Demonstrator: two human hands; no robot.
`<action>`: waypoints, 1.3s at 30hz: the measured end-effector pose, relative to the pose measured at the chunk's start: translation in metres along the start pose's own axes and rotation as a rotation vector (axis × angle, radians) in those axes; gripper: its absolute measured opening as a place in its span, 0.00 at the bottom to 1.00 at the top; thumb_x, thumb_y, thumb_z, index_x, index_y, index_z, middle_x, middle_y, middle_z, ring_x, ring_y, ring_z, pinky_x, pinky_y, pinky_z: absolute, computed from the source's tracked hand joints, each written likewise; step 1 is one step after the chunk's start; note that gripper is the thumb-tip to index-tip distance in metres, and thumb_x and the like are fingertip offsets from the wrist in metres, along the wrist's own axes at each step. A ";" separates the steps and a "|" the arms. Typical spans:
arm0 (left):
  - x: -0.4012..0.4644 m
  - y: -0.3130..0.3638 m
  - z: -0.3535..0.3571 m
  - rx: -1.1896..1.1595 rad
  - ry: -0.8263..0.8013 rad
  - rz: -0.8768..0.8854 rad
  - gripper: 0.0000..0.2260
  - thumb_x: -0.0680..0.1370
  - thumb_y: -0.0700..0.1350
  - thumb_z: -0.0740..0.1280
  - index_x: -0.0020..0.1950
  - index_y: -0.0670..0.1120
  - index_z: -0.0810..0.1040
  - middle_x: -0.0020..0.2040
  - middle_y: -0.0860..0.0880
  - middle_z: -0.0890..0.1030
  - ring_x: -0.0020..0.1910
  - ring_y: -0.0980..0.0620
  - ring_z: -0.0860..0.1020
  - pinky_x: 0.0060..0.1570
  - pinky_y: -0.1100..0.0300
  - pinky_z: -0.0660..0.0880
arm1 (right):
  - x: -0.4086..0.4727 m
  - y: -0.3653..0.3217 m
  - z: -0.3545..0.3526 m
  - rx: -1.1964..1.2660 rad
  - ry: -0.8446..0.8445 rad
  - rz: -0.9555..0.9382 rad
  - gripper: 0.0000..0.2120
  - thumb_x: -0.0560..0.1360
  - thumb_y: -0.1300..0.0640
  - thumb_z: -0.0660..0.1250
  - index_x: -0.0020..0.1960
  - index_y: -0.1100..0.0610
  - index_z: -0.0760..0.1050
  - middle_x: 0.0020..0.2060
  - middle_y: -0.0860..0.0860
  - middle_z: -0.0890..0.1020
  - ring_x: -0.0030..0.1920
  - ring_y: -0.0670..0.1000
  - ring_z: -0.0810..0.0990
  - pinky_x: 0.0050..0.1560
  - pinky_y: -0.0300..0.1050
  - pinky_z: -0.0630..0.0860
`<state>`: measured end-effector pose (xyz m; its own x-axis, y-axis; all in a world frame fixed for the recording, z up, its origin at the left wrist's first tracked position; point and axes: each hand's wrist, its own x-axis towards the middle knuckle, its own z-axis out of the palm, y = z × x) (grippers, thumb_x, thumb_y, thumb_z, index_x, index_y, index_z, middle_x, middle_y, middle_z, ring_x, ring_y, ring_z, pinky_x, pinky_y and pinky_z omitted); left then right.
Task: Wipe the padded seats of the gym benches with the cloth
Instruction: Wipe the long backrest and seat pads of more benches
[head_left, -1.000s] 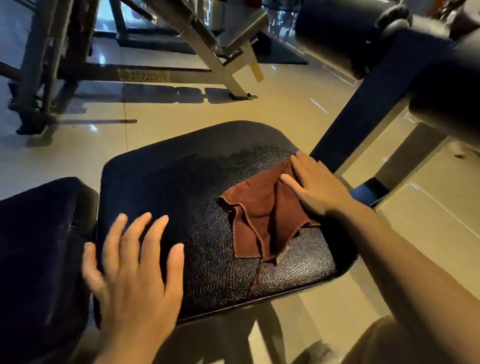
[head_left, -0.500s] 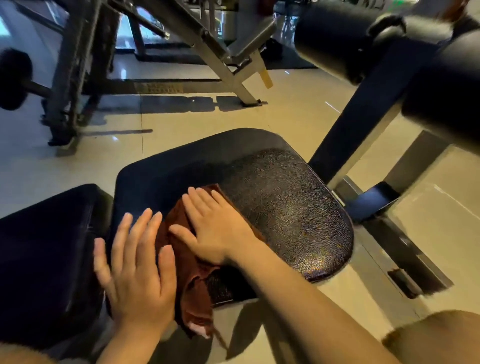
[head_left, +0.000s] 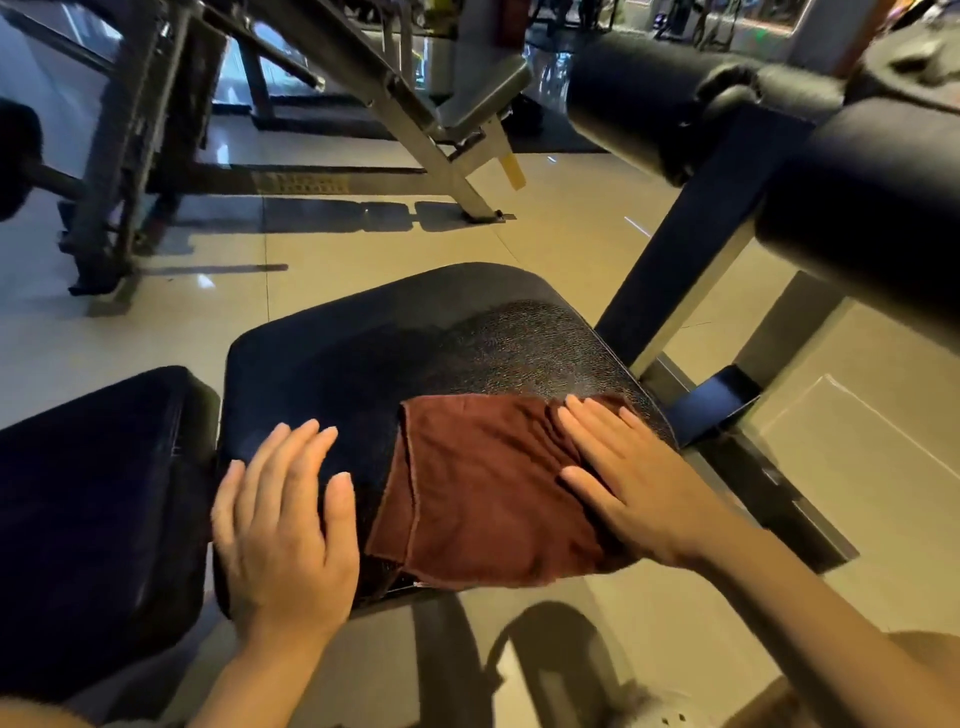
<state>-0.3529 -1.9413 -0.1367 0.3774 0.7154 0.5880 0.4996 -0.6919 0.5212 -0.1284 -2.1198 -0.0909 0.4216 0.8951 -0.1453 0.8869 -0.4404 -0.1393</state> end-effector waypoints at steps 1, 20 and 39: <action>0.001 0.000 0.001 0.008 -0.003 -0.011 0.19 0.81 0.49 0.53 0.65 0.43 0.76 0.65 0.44 0.78 0.69 0.48 0.69 0.73 0.57 0.50 | -0.013 -0.001 0.003 0.011 -0.025 0.003 0.39 0.69 0.28 0.24 0.77 0.42 0.36 0.76 0.39 0.38 0.76 0.38 0.35 0.74 0.39 0.30; 0.005 0.003 0.007 0.158 -0.198 -0.077 0.20 0.80 0.52 0.53 0.66 0.47 0.76 0.68 0.48 0.75 0.72 0.47 0.66 0.68 0.48 0.57 | 0.195 0.023 -0.020 -0.110 0.157 0.236 0.41 0.78 0.31 0.45 0.77 0.61 0.55 0.77 0.59 0.58 0.76 0.60 0.55 0.75 0.54 0.52; 0.002 -0.001 0.001 0.117 -0.088 -0.065 0.18 0.80 0.48 0.54 0.68 0.47 0.71 0.67 0.48 0.76 0.70 0.49 0.67 0.69 0.51 0.57 | 0.239 -0.189 0.018 -0.035 -0.051 -0.422 0.37 0.80 0.32 0.46 0.80 0.54 0.47 0.80 0.52 0.48 0.79 0.52 0.44 0.77 0.50 0.40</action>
<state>-0.3520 -1.9389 -0.1362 0.4060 0.7674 0.4962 0.6105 -0.6318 0.4776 -0.1988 -1.8243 -0.1170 0.0105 0.9913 -0.1314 0.9860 -0.0322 -0.1637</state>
